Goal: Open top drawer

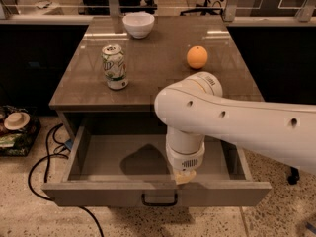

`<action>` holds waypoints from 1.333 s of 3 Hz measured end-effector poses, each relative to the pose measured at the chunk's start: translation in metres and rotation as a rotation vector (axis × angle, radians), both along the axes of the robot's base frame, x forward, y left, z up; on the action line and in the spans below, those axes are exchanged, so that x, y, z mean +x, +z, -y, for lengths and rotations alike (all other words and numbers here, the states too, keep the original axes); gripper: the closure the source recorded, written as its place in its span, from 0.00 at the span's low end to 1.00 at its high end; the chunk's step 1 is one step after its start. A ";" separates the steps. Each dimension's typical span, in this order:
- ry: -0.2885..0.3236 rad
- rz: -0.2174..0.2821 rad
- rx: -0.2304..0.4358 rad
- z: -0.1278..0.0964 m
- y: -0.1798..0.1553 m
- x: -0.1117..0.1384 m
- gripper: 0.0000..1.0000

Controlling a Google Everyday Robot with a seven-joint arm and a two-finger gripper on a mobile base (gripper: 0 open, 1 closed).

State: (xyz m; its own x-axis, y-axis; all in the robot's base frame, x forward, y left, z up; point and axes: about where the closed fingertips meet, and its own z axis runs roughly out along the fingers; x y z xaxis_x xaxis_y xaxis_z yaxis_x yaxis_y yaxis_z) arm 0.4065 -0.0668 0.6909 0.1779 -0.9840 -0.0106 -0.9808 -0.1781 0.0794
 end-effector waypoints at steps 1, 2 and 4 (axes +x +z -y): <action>-0.007 -0.037 -0.005 -0.007 0.001 -0.018 1.00; 0.004 -0.079 -0.001 -0.014 -0.005 -0.031 1.00; 0.063 -0.122 -0.055 -0.024 0.003 -0.051 1.00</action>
Offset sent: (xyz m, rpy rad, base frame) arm -0.0444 0.0252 -0.0124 0.0067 0.1341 0.0175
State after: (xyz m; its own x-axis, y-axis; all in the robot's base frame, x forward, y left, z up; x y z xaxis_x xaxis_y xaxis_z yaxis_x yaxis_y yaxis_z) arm 0.3558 -0.0430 0.6944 0.2396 -0.9707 0.0178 -0.9503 -0.2307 0.2091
